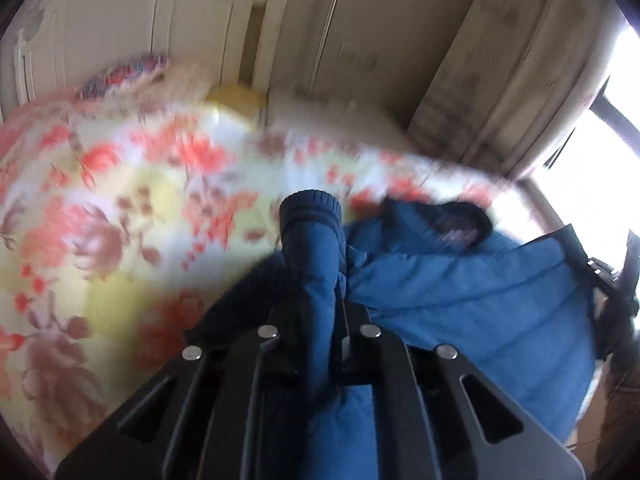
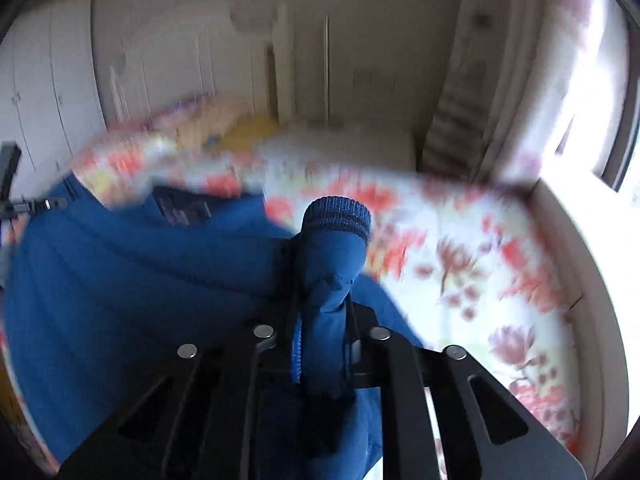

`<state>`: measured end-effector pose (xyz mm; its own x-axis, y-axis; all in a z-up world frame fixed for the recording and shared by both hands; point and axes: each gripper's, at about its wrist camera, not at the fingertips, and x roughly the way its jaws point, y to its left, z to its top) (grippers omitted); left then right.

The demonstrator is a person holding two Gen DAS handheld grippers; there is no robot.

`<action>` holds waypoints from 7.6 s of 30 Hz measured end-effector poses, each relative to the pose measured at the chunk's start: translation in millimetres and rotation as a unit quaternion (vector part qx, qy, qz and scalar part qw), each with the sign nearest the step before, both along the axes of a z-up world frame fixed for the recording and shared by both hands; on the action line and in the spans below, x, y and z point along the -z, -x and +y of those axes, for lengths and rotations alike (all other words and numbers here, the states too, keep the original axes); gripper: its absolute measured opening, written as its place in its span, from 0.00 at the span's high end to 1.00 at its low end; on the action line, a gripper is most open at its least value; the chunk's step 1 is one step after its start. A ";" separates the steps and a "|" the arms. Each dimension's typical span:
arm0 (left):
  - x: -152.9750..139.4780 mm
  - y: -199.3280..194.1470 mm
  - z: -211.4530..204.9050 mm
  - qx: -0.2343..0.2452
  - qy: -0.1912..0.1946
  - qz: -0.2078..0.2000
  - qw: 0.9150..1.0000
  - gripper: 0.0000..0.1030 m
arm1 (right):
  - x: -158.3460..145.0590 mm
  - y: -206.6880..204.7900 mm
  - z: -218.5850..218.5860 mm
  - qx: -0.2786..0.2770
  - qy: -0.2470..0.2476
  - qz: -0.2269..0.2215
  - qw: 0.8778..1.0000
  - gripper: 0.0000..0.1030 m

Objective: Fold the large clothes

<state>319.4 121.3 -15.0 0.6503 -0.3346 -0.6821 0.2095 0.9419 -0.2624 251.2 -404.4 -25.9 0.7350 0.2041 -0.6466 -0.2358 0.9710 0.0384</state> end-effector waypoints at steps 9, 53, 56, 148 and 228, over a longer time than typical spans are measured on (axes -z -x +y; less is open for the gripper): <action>-46.6 -74.3 -6.6 -0.041 -0.005 0.028 0.999 0.91 | -39.9 -72.3 9.8 0.050 0.024 0.011 0.998 0.89; 69.2 169.1 26.9 0.028 0.072 -0.011 0.997 0.69 | 50.7 171.2 -27.1 -0.022 -0.103 0.002 0.994 0.69; 66.2 181.6 27.6 0.028 0.068 -0.018 0.997 0.72 | 46.2 188.4 -20.6 -0.021 -0.092 -0.013 0.995 0.74; 70.7 -3.5 -238.4 0.025 -0.187 0.034 0.981 0.02 | 65.8 -21.2 46.6 0.148 -0.057 0.126 0.979 0.32; 52.4 108.2 -65.0 -0.139 -0.118 0.019 0.983 0.04 | 38.7 94.6 91.3 0.084 0.052 0.063 0.993 0.13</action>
<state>211.2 56.3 -67.4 0.6673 0.0235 -0.7444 -0.0711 0.9969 -0.0323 156.7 -313.1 -64.6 0.6654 0.0132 -0.7464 -0.0706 0.9965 -0.0453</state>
